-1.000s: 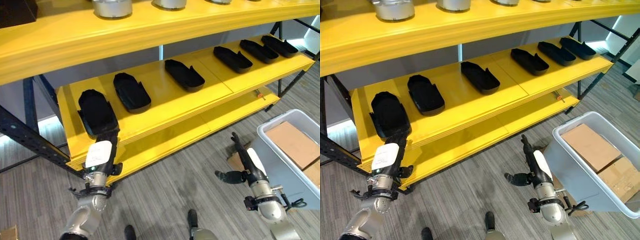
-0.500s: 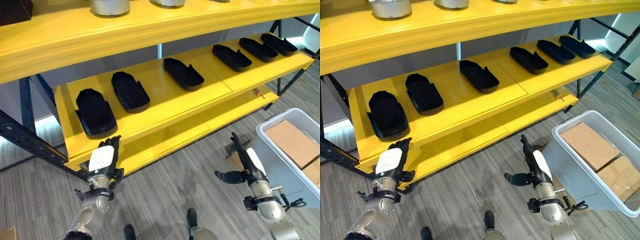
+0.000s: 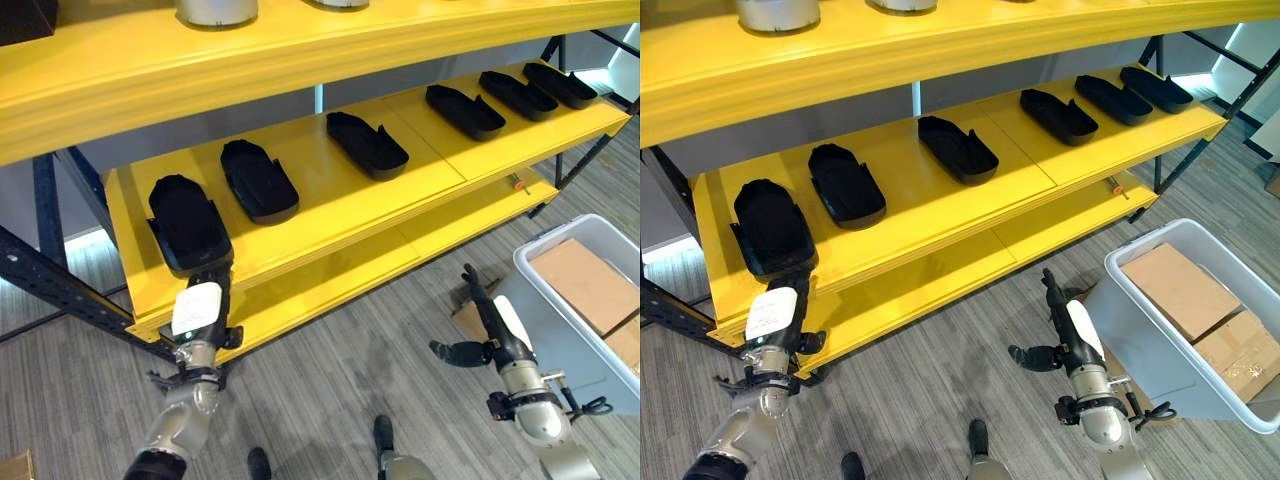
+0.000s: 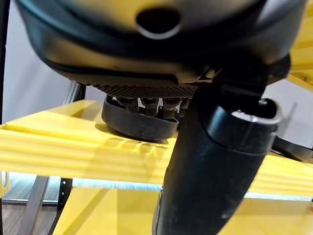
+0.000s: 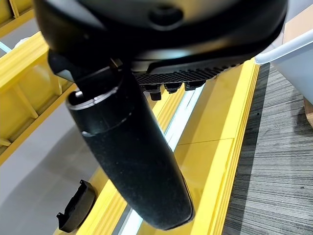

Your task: Move parts from the plastic box to the shelf.

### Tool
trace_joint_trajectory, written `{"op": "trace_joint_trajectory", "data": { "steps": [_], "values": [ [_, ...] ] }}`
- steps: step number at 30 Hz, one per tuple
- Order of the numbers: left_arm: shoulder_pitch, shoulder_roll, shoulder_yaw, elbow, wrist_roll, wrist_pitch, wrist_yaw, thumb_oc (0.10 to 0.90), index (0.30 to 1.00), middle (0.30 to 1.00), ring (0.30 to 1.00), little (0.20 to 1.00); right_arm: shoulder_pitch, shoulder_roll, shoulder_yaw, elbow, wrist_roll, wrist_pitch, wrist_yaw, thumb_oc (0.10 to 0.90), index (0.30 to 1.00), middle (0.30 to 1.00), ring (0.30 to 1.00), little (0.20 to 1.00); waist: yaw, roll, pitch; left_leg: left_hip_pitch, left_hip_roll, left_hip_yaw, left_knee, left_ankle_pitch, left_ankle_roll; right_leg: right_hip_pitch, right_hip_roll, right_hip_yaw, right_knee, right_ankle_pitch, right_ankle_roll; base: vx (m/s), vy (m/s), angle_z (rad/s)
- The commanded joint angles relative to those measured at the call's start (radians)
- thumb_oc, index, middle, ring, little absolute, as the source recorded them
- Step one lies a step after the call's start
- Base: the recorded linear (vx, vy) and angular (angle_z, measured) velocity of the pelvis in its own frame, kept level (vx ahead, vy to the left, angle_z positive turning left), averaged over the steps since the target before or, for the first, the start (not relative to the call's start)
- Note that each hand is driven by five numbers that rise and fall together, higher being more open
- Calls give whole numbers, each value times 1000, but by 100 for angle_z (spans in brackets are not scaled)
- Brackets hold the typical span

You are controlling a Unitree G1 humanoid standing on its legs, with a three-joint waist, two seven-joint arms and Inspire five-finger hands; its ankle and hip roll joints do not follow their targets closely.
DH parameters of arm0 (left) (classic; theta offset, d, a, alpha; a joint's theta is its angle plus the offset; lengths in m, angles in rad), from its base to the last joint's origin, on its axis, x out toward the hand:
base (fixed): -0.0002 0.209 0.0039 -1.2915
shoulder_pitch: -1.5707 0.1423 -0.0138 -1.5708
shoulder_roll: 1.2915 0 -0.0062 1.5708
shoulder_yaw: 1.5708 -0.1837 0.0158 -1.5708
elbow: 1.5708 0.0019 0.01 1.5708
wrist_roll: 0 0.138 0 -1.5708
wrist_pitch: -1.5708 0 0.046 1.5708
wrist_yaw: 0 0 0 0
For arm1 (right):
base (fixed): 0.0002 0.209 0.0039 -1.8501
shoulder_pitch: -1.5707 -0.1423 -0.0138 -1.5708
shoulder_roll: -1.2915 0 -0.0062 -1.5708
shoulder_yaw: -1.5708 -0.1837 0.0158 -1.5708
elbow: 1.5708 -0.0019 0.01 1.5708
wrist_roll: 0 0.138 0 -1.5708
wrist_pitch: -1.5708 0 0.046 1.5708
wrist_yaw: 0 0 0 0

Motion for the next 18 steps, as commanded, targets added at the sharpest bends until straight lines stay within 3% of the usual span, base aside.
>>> {"op": "trace_joint_trajectory", "data": {
  "steps": [1,18],
  "values": [
    [-155,34,69,9,-4,-12,97,900,1000,1000,1000,1000,-117,-33,-51,-76,22,-91,-63,900,1000,1000,1000,1000,-10,-23,14,73,9,-34,-2,-55,6,87,8,-44,8,-87,15,0,0,0],
    [-207,33,36,132,-9,16,98,900,1000,1000,1000,1000,-113,-37,-41,-75,26,-95,-56,900,1000,1000,1000,1000,-22,-24,18,74,8,-27,-2,-55,5,78,11,-36,8,-85,16,0,1,-1]
  ]
}}
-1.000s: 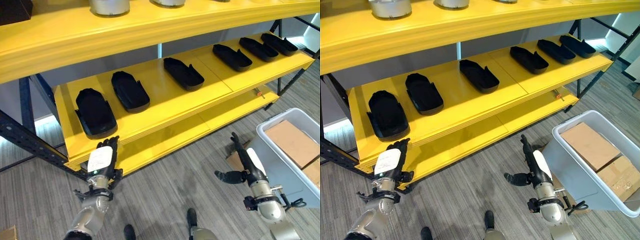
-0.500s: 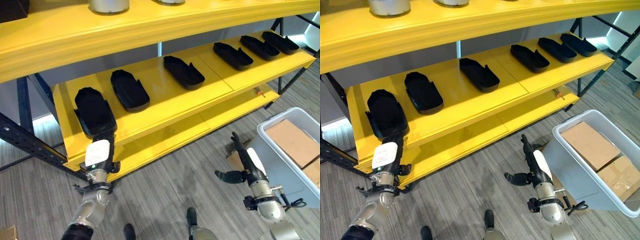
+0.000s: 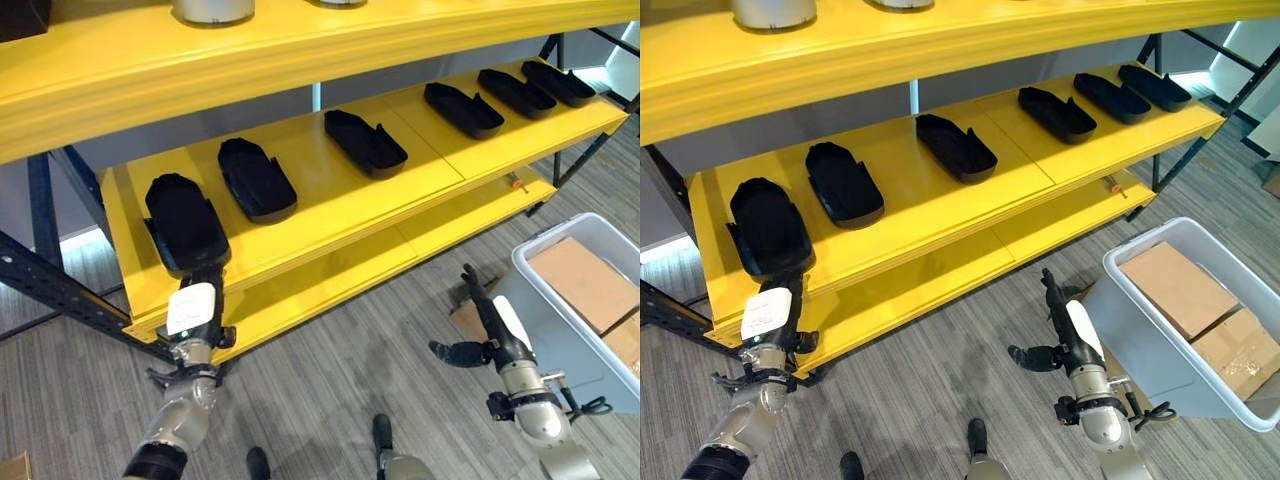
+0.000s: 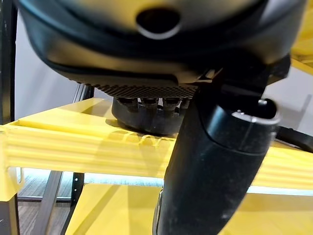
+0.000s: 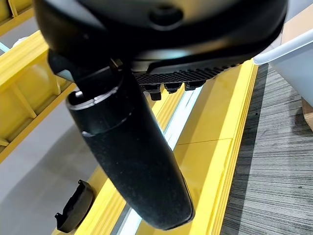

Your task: Move parts from the plastic box to the shelf.

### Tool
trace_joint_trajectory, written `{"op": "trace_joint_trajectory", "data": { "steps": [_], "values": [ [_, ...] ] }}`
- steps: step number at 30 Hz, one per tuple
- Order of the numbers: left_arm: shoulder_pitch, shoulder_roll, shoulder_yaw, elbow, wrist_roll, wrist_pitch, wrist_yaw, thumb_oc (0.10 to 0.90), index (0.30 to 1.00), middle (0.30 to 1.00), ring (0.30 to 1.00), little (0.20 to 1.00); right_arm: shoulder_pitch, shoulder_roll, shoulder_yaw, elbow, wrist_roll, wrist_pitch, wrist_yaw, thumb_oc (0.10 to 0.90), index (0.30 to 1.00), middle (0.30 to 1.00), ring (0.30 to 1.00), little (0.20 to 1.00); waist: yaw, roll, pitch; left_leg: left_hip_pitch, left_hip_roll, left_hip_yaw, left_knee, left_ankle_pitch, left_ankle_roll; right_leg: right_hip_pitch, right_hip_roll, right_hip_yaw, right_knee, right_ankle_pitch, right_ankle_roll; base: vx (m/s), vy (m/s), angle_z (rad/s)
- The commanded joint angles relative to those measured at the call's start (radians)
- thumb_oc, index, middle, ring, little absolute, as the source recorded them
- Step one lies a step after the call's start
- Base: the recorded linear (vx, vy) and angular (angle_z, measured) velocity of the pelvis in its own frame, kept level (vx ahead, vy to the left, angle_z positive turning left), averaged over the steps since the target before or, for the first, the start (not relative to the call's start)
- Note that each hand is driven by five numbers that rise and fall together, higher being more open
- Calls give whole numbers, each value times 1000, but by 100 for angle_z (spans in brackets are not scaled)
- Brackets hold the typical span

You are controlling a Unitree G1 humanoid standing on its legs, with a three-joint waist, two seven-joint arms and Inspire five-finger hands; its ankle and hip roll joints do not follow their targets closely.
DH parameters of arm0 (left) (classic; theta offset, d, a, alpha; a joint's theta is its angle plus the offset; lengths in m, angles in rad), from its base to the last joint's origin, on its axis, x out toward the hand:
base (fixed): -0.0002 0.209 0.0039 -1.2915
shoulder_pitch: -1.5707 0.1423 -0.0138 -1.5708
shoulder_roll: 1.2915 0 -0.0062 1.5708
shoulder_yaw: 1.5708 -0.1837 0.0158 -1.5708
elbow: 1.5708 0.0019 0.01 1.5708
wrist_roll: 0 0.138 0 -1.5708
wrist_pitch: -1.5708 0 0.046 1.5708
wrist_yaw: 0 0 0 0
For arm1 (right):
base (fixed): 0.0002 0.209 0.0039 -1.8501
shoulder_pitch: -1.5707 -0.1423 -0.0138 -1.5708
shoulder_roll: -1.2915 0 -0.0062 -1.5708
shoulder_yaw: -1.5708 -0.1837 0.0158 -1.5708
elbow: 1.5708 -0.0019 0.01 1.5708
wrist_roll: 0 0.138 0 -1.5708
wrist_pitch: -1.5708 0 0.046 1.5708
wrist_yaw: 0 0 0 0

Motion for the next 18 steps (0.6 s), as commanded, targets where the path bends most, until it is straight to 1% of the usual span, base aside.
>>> {"op": "trace_joint_trajectory", "data": {
  "steps": [1,10,18],
  "values": [
    [-164,34,37,12,-7,-3,91,900,1000,1000,1000,1000,-113,-38,-43,-76,26,-94,-56,900,1000,1000,1000,1000,-16,-20,16,76,8,-37,-2,-53,5,86,11,-40,8,-81,11,4,5,-4],
    [-175,40,40,33,-11,7,95,900,1000,1000,1000,1000,-111,-41,-43,-79,28,-94,-55,900,1000,1000,1000,1000,-19,-24,18,72,11,-36,-2,-51,4,80,12,-38,8,-78,12,0,0,0],
    [-185,55,63,27,-12,18,98,900,1000,1000,1000,1000,-117,-42,-44,-82,29,-93,-53,900,1000,1000,1000,1000,-20,-26,20,70,10,-35,-2,-52,5,75,11,-36,8,-77,12,0,0,0]
  ]
}}
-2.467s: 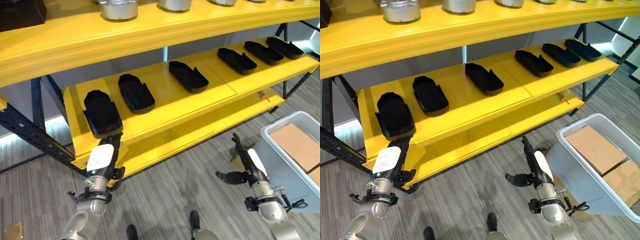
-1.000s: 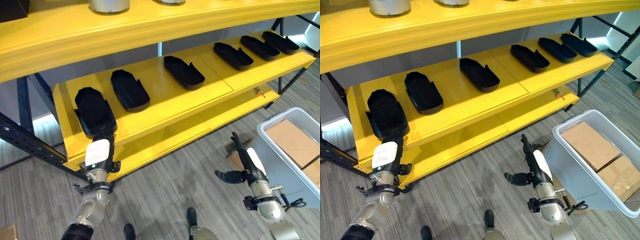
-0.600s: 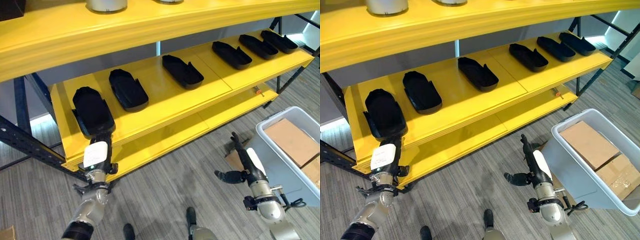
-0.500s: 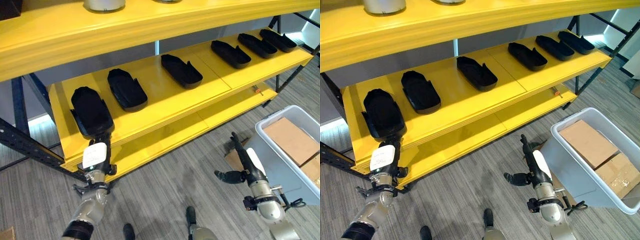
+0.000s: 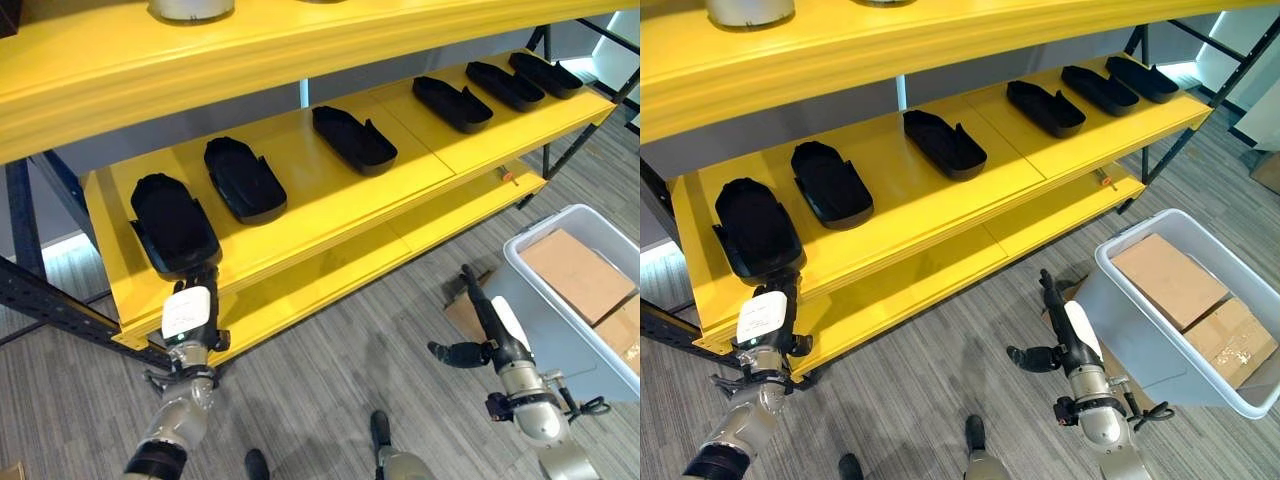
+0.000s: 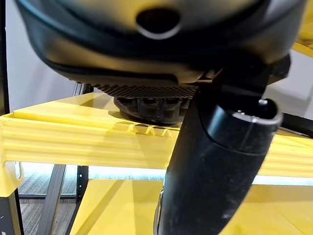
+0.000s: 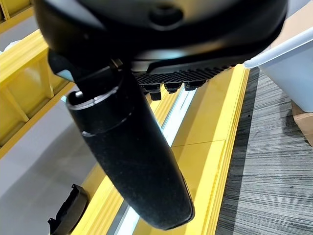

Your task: Move parts from the plastic box to the shelf.

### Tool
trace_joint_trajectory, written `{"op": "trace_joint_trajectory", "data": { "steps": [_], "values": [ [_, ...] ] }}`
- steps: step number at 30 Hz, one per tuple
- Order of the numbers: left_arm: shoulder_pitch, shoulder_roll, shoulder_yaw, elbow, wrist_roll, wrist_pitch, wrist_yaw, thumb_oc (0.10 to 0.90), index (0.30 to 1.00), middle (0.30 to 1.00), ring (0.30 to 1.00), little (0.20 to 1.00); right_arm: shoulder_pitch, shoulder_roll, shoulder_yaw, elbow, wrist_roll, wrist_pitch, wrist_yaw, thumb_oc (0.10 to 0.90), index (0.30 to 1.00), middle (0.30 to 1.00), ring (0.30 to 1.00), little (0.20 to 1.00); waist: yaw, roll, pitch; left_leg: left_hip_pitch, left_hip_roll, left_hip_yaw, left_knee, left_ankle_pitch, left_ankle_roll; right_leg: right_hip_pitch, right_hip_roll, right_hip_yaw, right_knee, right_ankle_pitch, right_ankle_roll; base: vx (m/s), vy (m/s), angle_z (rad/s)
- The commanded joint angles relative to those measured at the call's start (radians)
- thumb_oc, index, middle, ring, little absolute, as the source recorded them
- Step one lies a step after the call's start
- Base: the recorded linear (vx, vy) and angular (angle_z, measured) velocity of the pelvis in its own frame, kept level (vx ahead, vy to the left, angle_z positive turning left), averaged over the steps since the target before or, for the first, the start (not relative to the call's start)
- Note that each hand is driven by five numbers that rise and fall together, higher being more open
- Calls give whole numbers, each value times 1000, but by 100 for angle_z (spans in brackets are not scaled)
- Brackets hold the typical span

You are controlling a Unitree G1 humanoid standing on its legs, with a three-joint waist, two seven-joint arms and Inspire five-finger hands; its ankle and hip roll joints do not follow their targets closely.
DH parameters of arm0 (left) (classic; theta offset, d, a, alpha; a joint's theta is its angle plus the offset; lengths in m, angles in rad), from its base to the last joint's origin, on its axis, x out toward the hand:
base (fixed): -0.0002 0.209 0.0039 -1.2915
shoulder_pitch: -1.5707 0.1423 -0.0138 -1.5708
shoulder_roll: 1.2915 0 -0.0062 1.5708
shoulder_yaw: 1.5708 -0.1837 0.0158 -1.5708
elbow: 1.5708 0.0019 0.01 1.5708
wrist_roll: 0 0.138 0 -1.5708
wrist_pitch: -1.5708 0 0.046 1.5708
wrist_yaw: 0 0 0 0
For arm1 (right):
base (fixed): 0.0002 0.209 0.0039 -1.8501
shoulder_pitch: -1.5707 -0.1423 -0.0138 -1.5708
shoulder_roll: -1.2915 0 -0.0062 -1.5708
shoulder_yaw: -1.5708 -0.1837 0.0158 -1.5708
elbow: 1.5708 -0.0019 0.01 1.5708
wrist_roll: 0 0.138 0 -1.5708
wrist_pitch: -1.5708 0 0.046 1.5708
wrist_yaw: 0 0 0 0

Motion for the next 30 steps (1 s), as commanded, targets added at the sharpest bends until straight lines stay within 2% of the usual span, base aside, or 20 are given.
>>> {"op": "trace_joint_trajectory", "data": {
  "steps": [1,30],
  "values": [
    [-183,55,62,13,-12,-4,87,900,1000,1000,1000,1000,-116,-41,-50,-82,29,-92,-53,900,1000,1000,1000,1000,0,-24,19,70,9,-47,-2,-48,6,84,10,-45,8,-77,12,0,0,0],
    [-194,92,110,75,-49,21,102,900,1000,1000,1000,1000,-105,-51,-47,-90,34,-94,-40,900,1000,1000,1000,1000,-2,-22,22,83,2,-40,-2,-55,7,88,7,-41,8,-78,14,0,0,0]
  ]
}}
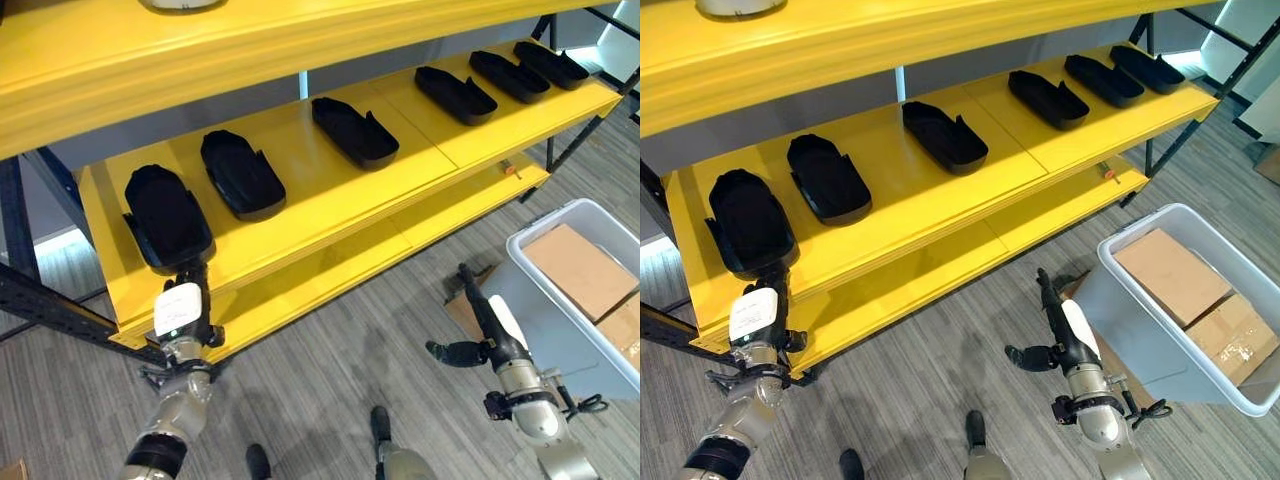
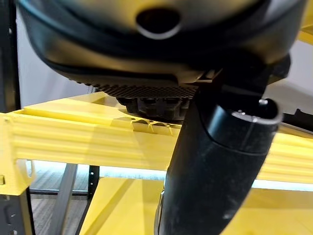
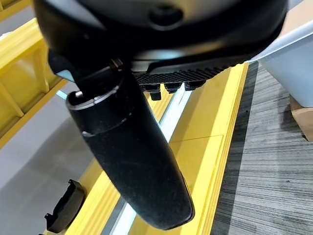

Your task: Move parts from the plastic box to the shelf.

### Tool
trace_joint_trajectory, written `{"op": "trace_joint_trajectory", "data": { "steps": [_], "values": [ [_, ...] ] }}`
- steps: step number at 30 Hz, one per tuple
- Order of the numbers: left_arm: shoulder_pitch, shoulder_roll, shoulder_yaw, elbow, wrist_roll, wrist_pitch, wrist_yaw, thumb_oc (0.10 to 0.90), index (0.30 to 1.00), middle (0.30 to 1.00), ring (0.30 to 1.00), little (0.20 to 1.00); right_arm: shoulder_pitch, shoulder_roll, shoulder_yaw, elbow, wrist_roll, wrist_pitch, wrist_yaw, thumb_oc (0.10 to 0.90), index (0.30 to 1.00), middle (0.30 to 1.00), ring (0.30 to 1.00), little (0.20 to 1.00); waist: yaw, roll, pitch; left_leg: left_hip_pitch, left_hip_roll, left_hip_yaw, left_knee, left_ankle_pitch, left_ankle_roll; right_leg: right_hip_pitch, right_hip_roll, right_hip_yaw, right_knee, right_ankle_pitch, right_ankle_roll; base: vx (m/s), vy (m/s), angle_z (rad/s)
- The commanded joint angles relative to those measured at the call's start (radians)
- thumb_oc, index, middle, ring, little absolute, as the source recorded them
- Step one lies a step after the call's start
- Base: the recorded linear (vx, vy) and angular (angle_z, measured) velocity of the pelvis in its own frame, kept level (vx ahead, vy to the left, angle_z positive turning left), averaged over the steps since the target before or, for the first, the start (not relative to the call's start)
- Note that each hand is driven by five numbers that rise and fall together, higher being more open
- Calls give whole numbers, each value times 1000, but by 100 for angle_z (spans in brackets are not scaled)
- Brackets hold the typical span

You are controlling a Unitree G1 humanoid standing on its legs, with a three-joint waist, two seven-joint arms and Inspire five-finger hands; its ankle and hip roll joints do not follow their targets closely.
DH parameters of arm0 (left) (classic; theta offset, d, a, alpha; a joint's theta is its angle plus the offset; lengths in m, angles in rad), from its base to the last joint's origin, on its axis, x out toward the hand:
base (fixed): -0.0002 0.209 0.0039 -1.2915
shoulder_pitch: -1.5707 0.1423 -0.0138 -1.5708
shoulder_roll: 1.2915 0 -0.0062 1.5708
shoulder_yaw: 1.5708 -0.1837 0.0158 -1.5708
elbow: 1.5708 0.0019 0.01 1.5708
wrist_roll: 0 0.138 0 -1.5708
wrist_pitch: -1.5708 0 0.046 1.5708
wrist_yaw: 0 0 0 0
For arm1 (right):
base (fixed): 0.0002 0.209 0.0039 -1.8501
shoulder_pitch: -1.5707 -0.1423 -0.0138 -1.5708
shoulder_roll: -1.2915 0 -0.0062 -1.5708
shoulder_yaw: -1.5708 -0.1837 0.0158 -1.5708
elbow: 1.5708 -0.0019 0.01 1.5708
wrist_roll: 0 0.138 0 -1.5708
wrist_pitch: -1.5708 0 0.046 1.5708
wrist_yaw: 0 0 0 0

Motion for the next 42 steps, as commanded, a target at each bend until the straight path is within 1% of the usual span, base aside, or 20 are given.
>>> {"op": "trace_joint_trajectory", "data": {
  "steps": [1,16,28,42],
  "values": [
    [-156,93,71,43,-11,-2,94,900,1000,1000,1000,1000,-96,-43,-61,-89,34,-94,-40,900,1000,1000,1000,1000,-3,-29,-2,83,3,-42,-2,-50,7,89,7,-40,8,-78,14,0,0,0],
    [-170,105,73,62,-23,-4,95,900,1000,1000,1000,1000,-94,-47,-62,-88,32,-95,-42,900,1000,1000,1000,1000,-5,-33,-4,88,2,-35,-2,-52,6,90,7,-35,8,-77,15,0,0,0],
    [-211,124,65,89,-30,-5,99,900,1000,1000,1000,1000,-100,-47,-61,-90,34,-98,-41,900,1000,1000,1000,1000,-10,-35,-4,82,2,-36,-2,-49,6,83,8,-32,8,-76,16,0,0,0],
    [-242,139,52,132,-46,-9,101,900,1000,1000,1000,1000,-110,-51,-55,-96,36,-105,-42,900,1000,1000,1000,1000,-13,-45,2,68,2,-30,-2,-46,6,62,10,-24,8,-69,19,0,0,0]
  ]
}}
